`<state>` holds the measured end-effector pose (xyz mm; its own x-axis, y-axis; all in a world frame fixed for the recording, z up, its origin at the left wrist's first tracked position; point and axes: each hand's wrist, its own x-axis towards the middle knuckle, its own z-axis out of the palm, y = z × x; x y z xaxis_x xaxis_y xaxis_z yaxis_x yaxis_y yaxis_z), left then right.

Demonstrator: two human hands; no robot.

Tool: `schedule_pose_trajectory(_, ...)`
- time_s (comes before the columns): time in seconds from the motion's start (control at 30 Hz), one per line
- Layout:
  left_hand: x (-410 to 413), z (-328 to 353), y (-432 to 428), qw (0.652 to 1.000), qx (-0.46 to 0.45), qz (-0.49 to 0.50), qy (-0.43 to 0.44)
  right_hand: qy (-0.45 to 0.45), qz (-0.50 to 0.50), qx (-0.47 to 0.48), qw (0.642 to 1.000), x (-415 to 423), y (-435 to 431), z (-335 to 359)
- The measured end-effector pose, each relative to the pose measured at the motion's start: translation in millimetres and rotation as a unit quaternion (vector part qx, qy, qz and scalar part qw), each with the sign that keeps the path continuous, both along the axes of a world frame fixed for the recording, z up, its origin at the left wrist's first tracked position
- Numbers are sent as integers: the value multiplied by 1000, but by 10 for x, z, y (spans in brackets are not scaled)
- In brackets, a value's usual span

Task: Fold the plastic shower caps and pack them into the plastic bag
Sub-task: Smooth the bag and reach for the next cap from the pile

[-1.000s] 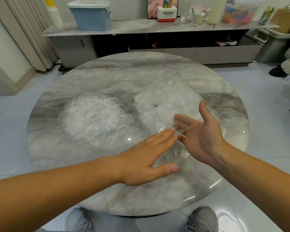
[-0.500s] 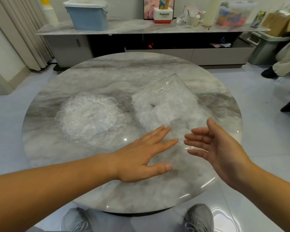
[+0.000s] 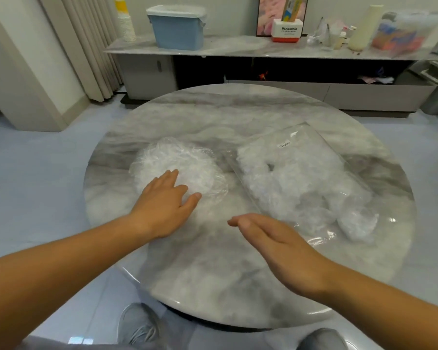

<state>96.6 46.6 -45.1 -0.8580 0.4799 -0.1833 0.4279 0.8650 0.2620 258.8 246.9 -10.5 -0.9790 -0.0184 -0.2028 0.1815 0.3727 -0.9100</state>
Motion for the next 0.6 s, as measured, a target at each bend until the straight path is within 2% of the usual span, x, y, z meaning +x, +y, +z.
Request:
schedule_pose_trajectory(0.17,-135,-112,-180,1000,-20,-16,10,-14,3,125,992,-263,-19,-210)
schedule_pose_trajectory(0.3,-225,-123,-212,999,-11,-39,-4,-16,-36,139,989,-308,80,-293)
schedule_pose_trajectory(0.5,-228,-97,-245,994,49,-63,78,33,-56,185,981,-336,166,-367)
schedule_pose_trajectory(0.6,-183,-100,-275,994,29,-94,44,37,-55,194,979,-333,183,-375)
